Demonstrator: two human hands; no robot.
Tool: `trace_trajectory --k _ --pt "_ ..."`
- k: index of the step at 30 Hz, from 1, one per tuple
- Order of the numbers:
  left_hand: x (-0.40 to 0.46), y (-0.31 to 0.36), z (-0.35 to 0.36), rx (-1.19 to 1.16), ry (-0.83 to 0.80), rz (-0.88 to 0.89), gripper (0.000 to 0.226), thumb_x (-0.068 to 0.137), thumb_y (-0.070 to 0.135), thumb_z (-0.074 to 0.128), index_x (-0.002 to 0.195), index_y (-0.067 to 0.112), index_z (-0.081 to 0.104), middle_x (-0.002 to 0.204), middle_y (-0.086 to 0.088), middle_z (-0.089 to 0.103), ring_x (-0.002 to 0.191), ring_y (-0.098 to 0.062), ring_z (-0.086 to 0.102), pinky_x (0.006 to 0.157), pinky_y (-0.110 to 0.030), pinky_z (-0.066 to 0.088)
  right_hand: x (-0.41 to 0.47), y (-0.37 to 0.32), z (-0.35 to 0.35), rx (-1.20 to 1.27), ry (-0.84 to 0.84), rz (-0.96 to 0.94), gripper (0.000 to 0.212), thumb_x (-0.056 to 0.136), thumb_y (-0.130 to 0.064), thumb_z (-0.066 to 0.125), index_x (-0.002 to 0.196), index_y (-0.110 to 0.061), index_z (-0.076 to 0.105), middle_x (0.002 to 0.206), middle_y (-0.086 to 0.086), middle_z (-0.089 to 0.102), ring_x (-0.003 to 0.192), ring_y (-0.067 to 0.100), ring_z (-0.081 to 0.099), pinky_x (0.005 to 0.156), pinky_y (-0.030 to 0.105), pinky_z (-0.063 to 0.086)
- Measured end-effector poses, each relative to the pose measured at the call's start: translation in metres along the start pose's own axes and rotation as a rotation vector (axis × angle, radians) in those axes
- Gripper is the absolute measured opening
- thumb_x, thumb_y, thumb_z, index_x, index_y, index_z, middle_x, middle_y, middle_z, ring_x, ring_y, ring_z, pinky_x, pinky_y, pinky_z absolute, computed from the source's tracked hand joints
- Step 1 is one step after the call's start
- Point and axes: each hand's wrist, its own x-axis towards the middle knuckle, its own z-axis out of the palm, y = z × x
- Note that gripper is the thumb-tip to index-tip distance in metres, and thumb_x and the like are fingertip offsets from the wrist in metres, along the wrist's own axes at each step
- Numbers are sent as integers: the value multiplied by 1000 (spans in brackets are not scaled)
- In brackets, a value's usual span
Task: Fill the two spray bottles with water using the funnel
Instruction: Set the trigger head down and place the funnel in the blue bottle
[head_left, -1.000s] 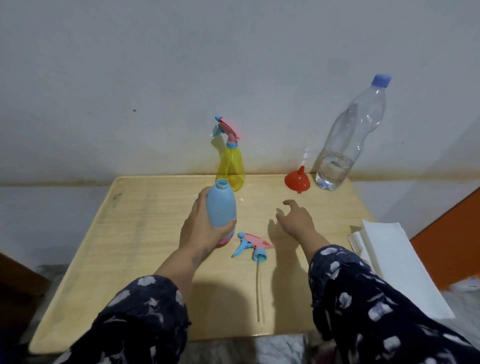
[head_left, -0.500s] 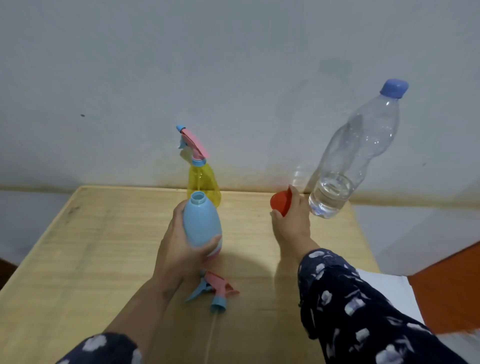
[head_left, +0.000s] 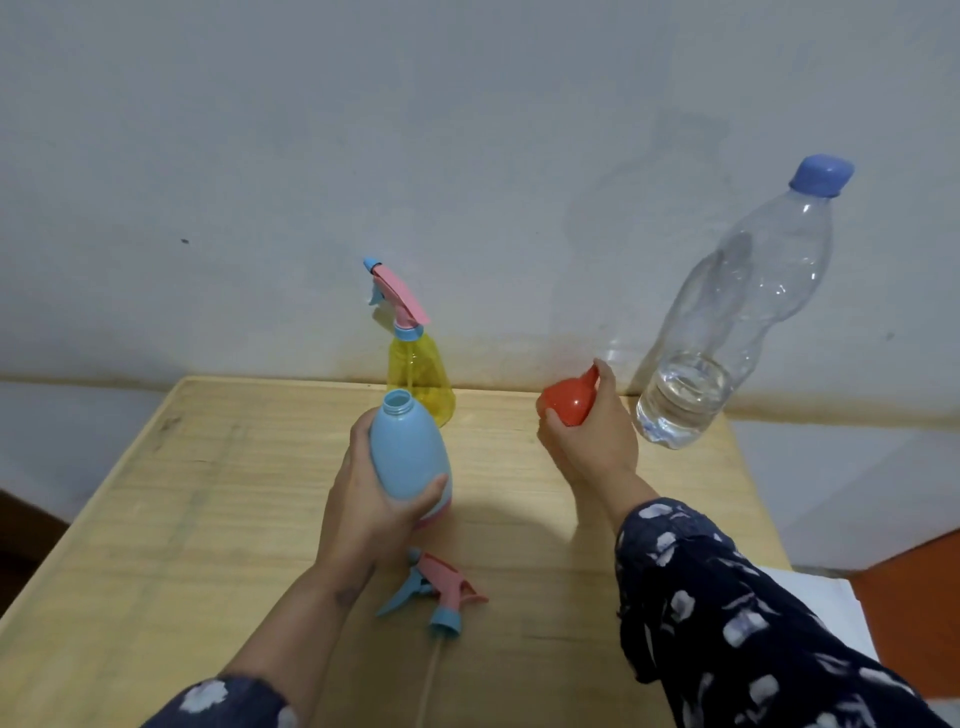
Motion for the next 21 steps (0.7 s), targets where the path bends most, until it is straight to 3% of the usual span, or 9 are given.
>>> trace_trajectory --k 3,7,11,13,18,21 --pt "-1 -2 -5 20 1 -19 91 63 38 87 131 48 28 118 11 51 101 -9 56 75 -39 57 -4 -21 -5 187 -63 -13 93 79 -38 70 151 -33 11 131 1 50 104 15 53 86 28 42" --pt "-4 -3 -16 31 18 -26 90 64 37 86 130 49 27 119 11 51 102 -10 56 78 -38 56 -15 -49 -12 286 -183 -51 93 78 -30 74 150 -39 16 124 4 43 102 16 51 93 27 42" --pt "-10 -4 -33 56 17 -18 89 66 38 85 130 50 25 118 13 50 100 -13 56 76 -36 55 -38 -81 -16 350 -219 -56 79 73 -24 80 130 -26 24 93 -4 51 84 16 58 71 22 44" --pt "-14 -5 -45 59 15 -3 89 66 39 85 131 49 25 119 12 50 99 -13 56 75 -33 53 -50 -96 -17 361 -242 -61 68 72 -27 81 117 -25 30 92 -5 49 84 15 58 65 20 43" --pt "-21 -9 -74 80 9 10 89 66 43 83 135 44 26 120 11 51 97 -15 56 68 -27 48 -83 -135 -16 377 -234 -133 52 68 -28 83 108 -29 49 106 -3 55 99 21 58 79 29 52" --pt "-28 -10 -91 115 -27 2 88 67 43 82 134 45 25 119 12 49 95 -14 55 53 -14 40 -101 -160 -12 339 -238 -176 58 57 -39 81 104 -43 48 113 2 54 107 24 54 92 42 51"
